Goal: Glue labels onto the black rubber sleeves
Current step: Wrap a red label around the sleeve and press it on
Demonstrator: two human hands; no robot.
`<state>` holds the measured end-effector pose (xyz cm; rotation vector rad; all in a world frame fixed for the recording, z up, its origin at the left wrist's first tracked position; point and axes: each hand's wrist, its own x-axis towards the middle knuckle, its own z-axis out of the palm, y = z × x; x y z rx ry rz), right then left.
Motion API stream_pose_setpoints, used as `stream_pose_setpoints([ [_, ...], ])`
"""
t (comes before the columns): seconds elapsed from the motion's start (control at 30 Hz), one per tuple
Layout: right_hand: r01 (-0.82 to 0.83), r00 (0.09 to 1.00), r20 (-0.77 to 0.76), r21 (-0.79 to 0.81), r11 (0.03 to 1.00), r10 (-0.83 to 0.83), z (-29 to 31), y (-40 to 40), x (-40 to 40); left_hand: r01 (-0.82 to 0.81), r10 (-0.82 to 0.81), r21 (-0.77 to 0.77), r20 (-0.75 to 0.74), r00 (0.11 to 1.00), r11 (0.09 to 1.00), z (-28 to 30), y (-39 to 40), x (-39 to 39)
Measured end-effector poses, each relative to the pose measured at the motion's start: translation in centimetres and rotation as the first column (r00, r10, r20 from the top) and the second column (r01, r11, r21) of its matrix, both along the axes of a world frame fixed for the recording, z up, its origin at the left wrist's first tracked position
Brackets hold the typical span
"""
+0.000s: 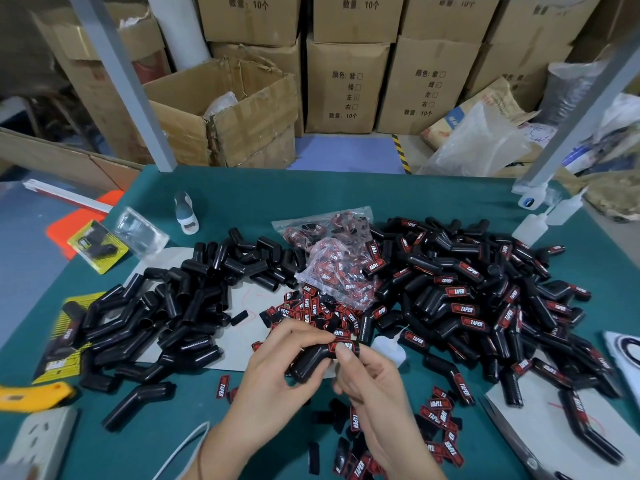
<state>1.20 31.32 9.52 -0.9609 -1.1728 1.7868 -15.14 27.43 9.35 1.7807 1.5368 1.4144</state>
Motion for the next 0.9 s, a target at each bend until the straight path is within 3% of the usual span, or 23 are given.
stream_pose_setpoints([
  [0.1,0.024,1.0,0.004,-0.006,1.0,-0.024,-0.3,-0.1,0.1,-0.02,0.02,-0.002,-0.004,1.0,1.0,-0.2,0.0,0.0],
  [0.27,-0.008,1.0,-0.026,0.014,1.0,0.008,-0.3,-0.1,0.3,-0.018,0.028,-0.053,0.201,0.979,0.998,-0.1,-0.3,0.1],
  [0.57,-0.009,0.983,0.183,0.167,0.986,-0.022,-0.2,0.0,0.2,-0.042,0.029,0.052,0.229,0.973,0.998,-0.4,-0.3,0.4],
  [0.77,-0.038,0.984,0.179,0.119,0.992,0.017,-1.0,-0.1,0.4,-0.043,0.03,0.036,0.311,0.95,0.998,-0.5,-0.4,0.5],
  [0.9,-0.011,0.98,0.199,0.208,0.978,-0.032,-0.9,-0.1,0.4,-0.029,0.016,0.037,0.307,0.952,0.999,-0.3,-0.3,0.6],
])
